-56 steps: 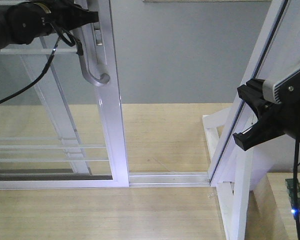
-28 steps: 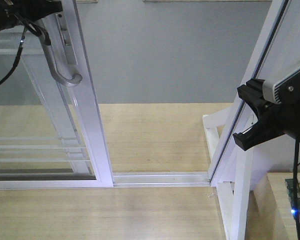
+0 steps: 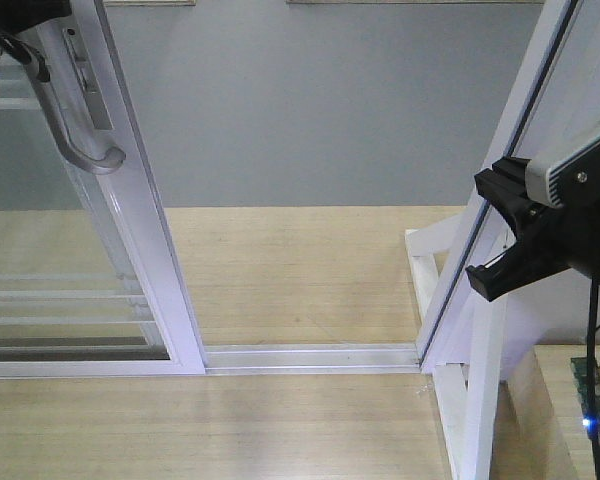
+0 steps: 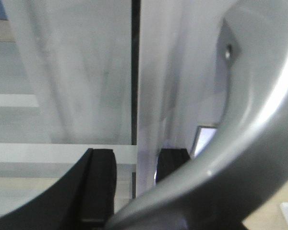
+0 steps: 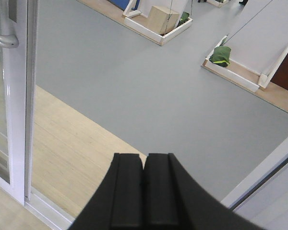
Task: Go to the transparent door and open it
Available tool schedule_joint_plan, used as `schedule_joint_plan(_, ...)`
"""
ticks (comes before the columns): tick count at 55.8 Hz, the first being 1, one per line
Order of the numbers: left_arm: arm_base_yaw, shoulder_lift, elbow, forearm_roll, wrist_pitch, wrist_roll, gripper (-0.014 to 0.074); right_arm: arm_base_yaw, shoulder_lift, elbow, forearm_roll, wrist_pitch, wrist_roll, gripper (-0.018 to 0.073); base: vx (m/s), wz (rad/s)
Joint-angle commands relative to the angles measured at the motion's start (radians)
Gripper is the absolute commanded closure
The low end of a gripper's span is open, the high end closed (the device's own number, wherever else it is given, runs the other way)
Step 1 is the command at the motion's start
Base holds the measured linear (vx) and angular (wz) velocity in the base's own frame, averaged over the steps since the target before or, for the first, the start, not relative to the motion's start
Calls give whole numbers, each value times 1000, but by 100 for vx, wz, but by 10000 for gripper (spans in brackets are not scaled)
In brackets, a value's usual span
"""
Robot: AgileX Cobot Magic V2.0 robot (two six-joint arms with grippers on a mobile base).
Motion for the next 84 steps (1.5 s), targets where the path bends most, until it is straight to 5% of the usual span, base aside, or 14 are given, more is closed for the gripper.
schedule_joint_plan(1,-14,-160,-54,-7,-56,12,596,-5,-13,-29,-7,-86,-8,565,0,0)
schedule_joint_plan(28,-33,-503,277,-10,-47,63,596,-5,-13,-29,2,-86,1,565,0,0)
schedule_joint_plan(39,-104,-730,508,-10,-39,63,596,-5,-66,-29,2,-86,19,565,0,0)
schedule_joint_plan(40,-182,-949,707,-17,-1,60,596,-5,-174,-29,25,-39,61,565,0,0)
schedule_joint_plan(55,-212,-1260,929,-122,113,36,596,-5,-334,-29,44,137,71,565,0,0)
schedule_joint_plan(70,-216,-1476,1071,-122,154,36,596,-5,-467,139,47,55,71,565,0,0)
schedule_joint_plan(84,-216,-1488,1093,-122,110,32,596,-5,-477,189,47,-13,56,565,0,0)
